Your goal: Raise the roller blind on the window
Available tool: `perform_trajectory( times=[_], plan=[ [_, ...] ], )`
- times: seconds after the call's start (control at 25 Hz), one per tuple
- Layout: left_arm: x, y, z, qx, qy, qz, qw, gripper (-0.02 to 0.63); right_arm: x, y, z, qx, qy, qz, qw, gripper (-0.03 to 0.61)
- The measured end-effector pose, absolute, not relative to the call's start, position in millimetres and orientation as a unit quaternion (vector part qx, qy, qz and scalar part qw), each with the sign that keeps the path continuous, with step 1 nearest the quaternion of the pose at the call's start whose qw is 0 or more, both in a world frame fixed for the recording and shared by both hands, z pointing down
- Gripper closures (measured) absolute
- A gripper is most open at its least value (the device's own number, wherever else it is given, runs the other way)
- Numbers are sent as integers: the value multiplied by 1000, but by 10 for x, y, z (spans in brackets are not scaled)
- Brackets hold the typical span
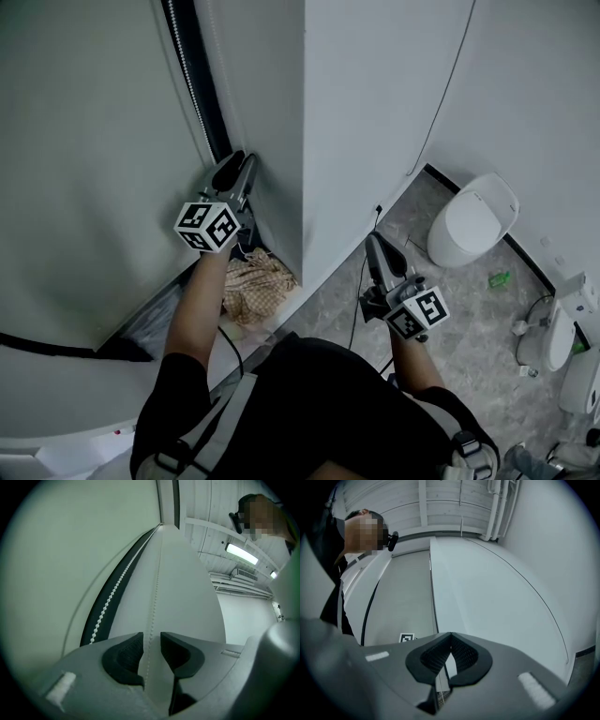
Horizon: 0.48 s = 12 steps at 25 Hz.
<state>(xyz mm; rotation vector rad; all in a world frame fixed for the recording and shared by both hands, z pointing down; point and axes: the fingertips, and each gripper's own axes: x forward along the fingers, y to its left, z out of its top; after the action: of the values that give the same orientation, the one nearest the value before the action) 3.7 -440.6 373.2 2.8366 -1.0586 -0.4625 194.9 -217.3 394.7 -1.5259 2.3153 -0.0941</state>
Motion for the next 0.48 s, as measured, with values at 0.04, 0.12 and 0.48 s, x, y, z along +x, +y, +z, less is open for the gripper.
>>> perform_trajectory(
  times=[0.04,0.12,0.48],
  plan=[
    [45,-4409,3734,927,-341,-150,39,500,1949,-2175,3949,-540,821,-34,183,578],
    [85,-4396,3740,932,-329,-145,38,534,1937,-2174,3952,-538,822,-35,183,580],
    [40,-4166,3755,936,-314,-154,45,607,1801,-2159,3960,-522,834,-37,178,580]
  ],
)
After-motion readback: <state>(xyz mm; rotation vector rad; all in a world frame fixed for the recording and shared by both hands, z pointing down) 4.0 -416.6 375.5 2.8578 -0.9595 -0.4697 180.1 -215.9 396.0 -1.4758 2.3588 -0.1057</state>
